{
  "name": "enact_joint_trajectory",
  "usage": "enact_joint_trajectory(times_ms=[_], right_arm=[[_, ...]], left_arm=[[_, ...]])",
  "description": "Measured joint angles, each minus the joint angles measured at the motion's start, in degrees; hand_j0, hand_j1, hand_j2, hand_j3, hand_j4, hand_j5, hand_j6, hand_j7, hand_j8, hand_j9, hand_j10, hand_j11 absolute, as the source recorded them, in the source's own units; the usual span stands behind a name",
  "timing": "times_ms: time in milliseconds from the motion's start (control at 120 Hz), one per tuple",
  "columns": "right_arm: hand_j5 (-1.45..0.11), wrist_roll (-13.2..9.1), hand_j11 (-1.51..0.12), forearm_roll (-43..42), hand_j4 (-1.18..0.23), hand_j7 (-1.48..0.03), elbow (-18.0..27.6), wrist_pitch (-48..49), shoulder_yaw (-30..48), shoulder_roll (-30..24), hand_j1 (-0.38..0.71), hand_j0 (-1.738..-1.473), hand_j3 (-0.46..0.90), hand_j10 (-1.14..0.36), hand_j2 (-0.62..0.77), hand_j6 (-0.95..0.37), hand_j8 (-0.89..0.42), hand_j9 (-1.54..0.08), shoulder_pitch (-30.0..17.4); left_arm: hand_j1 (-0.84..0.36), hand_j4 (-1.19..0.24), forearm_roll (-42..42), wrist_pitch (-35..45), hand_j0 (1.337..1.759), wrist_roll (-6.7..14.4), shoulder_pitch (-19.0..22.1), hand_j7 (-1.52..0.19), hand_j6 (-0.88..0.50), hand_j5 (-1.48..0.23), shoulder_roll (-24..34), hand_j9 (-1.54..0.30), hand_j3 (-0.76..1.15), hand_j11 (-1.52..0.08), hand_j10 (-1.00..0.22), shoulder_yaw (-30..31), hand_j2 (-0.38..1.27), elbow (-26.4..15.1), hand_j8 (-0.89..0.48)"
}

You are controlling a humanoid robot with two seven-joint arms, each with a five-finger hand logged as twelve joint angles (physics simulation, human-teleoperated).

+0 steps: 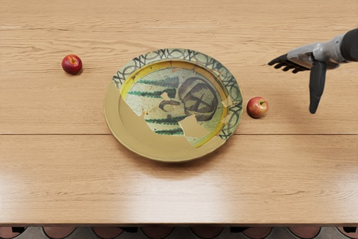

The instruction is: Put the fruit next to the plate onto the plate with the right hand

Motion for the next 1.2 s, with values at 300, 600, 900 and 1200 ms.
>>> enact_joint_trajectory(times_ms=[300, 600, 900, 1200], right_arm=[[0.00, -3.3, 0.00, 1.6, 0.00, 0.00, 0.9, 0.0, 0.5, 0.0, -0.35, -1.658, 0.00, 0.00, 0.00, -0.01, 0.00, 0.00, 1.1], [0.00, -4.8, 0.00, 3.3, 0.00, 0.00, 12.2, -5.9, 0.4, -0.9, -0.35, -1.658, 0.00, 0.00, 0.00, -0.01, 0.00, 0.00, 2.1], [0.00, -4.9, 0.00, -4.6, 0.00, 0.00, 17.0, -20.9, 0.6, -0.8, -0.35, -1.658, 0.00, 0.00, 0.00, -0.01, 0.00, 0.00, -2.6], [0.00, -4.9, 0.00, -12.1, 0.00, 0.00, 24.9, -27.5, 1.0, -3.4, -0.35, -1.658, 0.00, 0.00, 0.00, -0.01, -0.01, 0.00, -9.2]], left_arm=[[0.34, -0.01, 0.0, 0.0, 1.658, 0.0, 0.0, -0.01, -0.01, -0.01, 0.0, -0.01, 0.00, -0.01, -0.01, 0.0, 0.00, 0.0, -0.01], [0.34, -0.01, 0.0, 0.0, 1.658, 0.0, 0.0, -0.01, -0.01, -0.01, 0.0, -0.01, 0.00, -0.01, -0.01, 0.0, 0.00, 0.0, -0.01], [0.34, -0.01, 0.0, 0.0, 1.658, 0.0, 0.0, -0.01, -0.01, -0.01, 0.0, -0.01, 0.00, -0.01, -0.01, 0.0, 0.00, 0.0, -0.01], [0.34, -0.01, 0.0, 0.0, 1.658, 0.0, 0.0, -0.01, -0.01, -0.01, 0.0, -0.01, 0.00, -0.01, -0.01, 0.0, 0.00, 0.0, -0.01]])
